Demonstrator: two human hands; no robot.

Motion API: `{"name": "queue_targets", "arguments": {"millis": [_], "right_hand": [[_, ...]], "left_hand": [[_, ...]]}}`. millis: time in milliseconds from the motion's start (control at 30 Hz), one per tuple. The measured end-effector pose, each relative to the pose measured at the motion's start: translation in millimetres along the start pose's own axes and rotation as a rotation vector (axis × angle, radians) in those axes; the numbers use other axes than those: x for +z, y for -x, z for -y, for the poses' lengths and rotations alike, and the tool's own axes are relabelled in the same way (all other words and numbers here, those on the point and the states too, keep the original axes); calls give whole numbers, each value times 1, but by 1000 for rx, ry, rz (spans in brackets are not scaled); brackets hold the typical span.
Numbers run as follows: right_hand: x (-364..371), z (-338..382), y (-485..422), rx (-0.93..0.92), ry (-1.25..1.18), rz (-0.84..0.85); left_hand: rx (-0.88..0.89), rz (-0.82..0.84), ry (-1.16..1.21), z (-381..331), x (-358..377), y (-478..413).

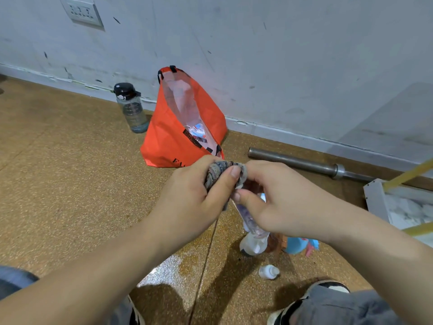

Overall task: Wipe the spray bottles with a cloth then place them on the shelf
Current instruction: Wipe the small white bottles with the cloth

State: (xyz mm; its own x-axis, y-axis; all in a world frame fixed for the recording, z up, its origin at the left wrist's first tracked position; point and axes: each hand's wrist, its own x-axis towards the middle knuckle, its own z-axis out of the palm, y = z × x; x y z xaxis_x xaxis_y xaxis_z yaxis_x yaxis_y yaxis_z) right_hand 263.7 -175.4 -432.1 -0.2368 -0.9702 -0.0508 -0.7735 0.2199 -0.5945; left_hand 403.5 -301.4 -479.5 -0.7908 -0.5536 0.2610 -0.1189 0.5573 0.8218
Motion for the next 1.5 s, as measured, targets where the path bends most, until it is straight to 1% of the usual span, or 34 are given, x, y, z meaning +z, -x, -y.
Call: {"name": "queue_targets", "arguments": {"millis": [100,200,267,367,467,533,600,667,767,867,933,1033,1133,1267,1367,1433,1500], "right_hand": [[0,1,1,18,84,14],[-3,-3,-1,81,38,9],[-4,-5,-3,137,-11,27],[-9,-5,-2,159,-74,59],[-16,-4,-2,206,-157,109],[-19,-6,-2,238,-176,127],[-18,-8,-2,259,-177,132],[-15,-8,-2,254,-165,134],[-7,-7,0,190,-90,112],[-2,-6,2,116,35,50],[-1,-6,2,108,35,20],[-2,-7,-2,148,-41,20],[-3,-4,-3,138,-78,46],[-5,-3,-3,137,-106,68],[-8,-6,-3,204,-193,120],[-9,-7,-2,256,-266,135],[-11,-9,-1,284,-322,154]], "left_hand": [[2,-8,-141,2,0,0],[105,74,-293,0,-6,-2],[131,113,-344,1,-10,-3],[130,122,-353,4,-12,-2],[107,72,-359,10,-15,-4],[96,22,-337,14,-19,-6],[111,8,-294,13,-20,-6],[162,13,-302,6,-18,-3],[248,24,-376,1,-14,-1],[251,37,-361,3,-12,-1],[257,32,-357,3,-11,-1],[311,17,-344,0,-11,0],[377,40,-337,-3,-10,0],[375,128,-396,0,-11,-3],[420,173,-435,5,-14,-3],[469,133,-515,8,-16,-3],[473,47,-524,11,-19,-5]]}}
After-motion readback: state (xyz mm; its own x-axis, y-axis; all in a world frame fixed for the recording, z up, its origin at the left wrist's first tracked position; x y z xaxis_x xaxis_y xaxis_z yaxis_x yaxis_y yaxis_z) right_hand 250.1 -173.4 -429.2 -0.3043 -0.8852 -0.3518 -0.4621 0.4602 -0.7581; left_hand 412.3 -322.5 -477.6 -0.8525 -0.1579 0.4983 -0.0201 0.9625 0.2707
